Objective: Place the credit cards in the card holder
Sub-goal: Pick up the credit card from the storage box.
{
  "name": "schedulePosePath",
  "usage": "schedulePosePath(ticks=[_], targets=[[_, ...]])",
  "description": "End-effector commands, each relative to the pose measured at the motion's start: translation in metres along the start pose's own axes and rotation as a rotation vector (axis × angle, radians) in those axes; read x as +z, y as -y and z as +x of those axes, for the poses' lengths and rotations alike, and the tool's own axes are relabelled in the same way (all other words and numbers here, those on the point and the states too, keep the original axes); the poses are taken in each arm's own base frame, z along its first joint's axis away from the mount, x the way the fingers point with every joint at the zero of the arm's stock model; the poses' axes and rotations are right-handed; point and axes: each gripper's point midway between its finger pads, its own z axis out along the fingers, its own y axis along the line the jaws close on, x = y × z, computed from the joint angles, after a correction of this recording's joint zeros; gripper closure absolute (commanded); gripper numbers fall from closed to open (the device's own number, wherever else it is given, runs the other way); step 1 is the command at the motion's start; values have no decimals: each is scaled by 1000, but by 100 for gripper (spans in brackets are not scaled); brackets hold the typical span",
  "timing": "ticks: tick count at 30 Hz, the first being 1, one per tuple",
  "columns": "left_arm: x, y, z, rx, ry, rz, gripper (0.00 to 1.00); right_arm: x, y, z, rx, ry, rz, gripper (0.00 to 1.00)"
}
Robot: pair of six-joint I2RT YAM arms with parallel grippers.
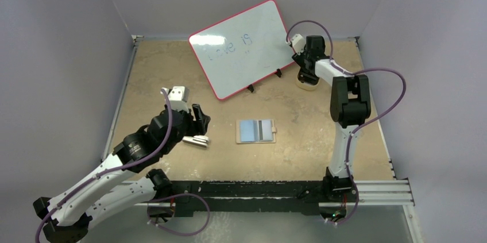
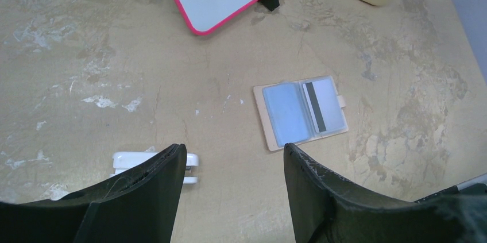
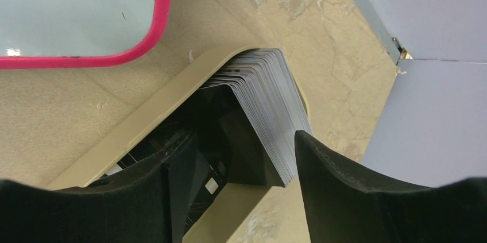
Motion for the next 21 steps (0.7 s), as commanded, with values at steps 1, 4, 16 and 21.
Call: schedulePosePath(ticks=[1, 4, 16, 21], targets=[[-4, 3, -14, 6, 44, 10, 38, 9, 14, -4, -10, -2, 31, 35], [-3, 2, -13, 7, 42, 7, 38, 12, 22, -3, -12, -14, 70, 37], [-1, 3, -12, 15, 33, 3, 38, -8, 52, -22, 17, 39, 164, 73], [-1, 3, -12, 14, 33, 5, 38, -11, 53, -26, 26, 48, 155, 92]])
